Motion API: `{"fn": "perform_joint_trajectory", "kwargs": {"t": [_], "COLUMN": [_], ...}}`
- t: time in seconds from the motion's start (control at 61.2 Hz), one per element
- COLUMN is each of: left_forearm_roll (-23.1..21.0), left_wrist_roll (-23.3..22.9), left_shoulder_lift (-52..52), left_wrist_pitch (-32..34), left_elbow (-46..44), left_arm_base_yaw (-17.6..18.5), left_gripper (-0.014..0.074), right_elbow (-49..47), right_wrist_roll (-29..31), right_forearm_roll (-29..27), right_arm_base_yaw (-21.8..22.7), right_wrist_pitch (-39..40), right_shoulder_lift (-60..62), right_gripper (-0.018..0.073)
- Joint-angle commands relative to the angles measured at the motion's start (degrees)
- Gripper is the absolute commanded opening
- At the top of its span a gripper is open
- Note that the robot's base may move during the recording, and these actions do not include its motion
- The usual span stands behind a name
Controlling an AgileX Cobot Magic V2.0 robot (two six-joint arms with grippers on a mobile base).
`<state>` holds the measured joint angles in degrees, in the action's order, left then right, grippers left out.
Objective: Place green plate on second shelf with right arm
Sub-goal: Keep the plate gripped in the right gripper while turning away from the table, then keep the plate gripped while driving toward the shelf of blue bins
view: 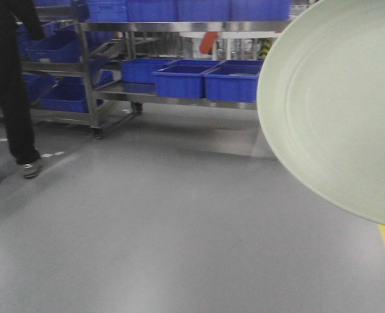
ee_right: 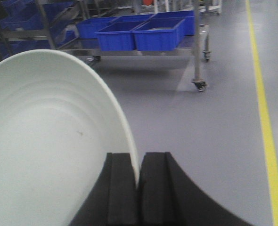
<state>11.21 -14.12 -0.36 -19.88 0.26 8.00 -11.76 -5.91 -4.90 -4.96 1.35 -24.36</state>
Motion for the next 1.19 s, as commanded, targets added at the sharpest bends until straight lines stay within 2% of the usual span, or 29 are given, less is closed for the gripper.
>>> {"fn": "perform_joint_trajectory", "kwargs": {"t": [0.0, 1.176], "left_forearm_roll": [0.2, 0.2], "left_wrist_roll": [0.0, 0.0], "left_shoulder_lift": [-1.3, -1.3], "left_wrist_pitch": [3.9, 3.9], "left_elbow": [1.8, 1.8], "left_arm_base_yaw": [0.4, 0.4], "left_gripper": [0.0124, 0.0124], "right_elbow": [-2.0, -2.0], "right_wrist_roll": [-0.1, -0.1], "right_forearm_roll": [0.0, 0.0], "right_arm_base_yaw": [0.3, 0.3], "right_wrist_pitch": [6.4, 6.4], "right_shoulder_lift": [0.0, 0.0], "right_gripper": [0.0049, 0.0049]}}
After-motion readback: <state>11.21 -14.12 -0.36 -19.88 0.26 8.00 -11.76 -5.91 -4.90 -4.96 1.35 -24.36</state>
